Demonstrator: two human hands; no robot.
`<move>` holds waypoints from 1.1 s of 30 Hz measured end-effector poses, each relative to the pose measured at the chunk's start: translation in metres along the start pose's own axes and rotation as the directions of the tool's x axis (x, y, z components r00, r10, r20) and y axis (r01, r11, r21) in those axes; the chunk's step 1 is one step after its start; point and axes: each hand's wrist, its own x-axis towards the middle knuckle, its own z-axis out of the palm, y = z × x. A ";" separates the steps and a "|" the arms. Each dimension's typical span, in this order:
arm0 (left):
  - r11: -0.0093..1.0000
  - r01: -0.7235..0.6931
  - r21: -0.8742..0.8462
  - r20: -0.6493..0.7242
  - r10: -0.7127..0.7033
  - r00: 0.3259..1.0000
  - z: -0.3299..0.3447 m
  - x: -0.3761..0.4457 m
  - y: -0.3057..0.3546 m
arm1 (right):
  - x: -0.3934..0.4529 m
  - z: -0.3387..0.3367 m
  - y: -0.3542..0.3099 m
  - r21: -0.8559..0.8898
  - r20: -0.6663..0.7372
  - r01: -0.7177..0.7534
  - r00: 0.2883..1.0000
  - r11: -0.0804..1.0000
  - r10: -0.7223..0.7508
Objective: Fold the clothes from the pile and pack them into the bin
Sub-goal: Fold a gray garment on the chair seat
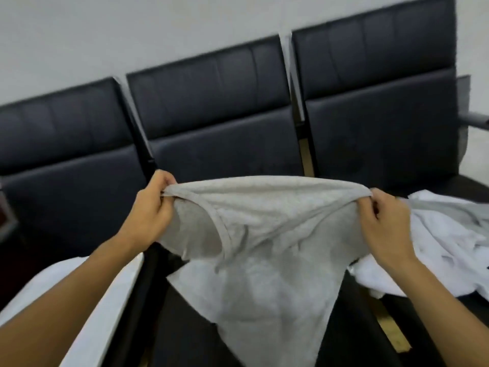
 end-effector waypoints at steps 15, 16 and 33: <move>0.998 -0.056 -0.001 -0.175 0.055 0.983 -0.241 -0.105 0.103 | 0.031 -0.170 -0.217 -0.011 0.403 0.561 0.760 0.828 -0.510; 0.992 -0.031 -0.120 -0.142 0.014 0.990 -0.247 -0.111 0.107 | 0.030 -0.176 -0.221 0.037 0.435 0.526 0.757 0.850 -0.488; 0.909 0.393 0.141 0.572 -0.399 0.717 -0.023 -0.075 -0.078 | 0.050 0.025 -0.006 -0.345 0.837 0.392 0.540 0.853 0.091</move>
